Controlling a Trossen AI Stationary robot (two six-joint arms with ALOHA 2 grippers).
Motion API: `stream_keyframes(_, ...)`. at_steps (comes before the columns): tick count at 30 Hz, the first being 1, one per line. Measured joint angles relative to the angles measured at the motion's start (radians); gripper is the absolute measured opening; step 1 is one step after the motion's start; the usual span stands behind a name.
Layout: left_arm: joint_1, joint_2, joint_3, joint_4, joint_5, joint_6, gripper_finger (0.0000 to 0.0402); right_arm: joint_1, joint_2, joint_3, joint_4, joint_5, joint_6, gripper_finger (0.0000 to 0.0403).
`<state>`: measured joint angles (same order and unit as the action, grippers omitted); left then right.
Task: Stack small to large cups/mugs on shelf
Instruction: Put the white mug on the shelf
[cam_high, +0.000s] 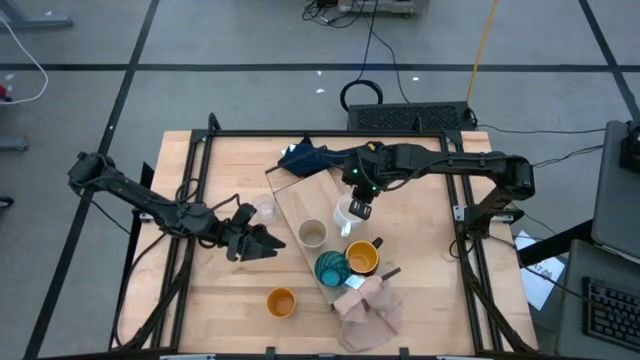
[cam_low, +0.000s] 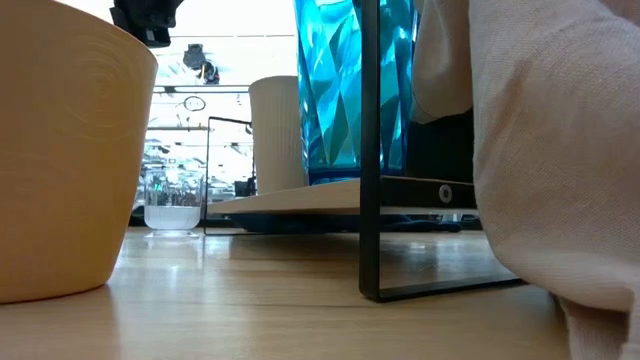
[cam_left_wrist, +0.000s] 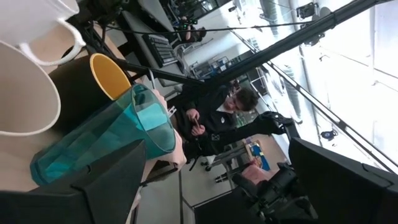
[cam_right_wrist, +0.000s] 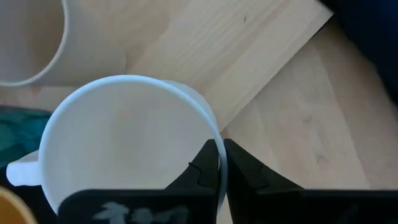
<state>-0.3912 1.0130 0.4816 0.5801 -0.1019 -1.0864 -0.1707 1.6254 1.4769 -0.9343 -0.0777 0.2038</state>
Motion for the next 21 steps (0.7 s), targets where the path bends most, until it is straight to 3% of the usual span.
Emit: stream_keyframes(21,0.0,0.0,0.0,0.009,-0.002,-0.015,0.0392,0.008,0.112,0.0,0.068,-0.007,-0.015,0.0)
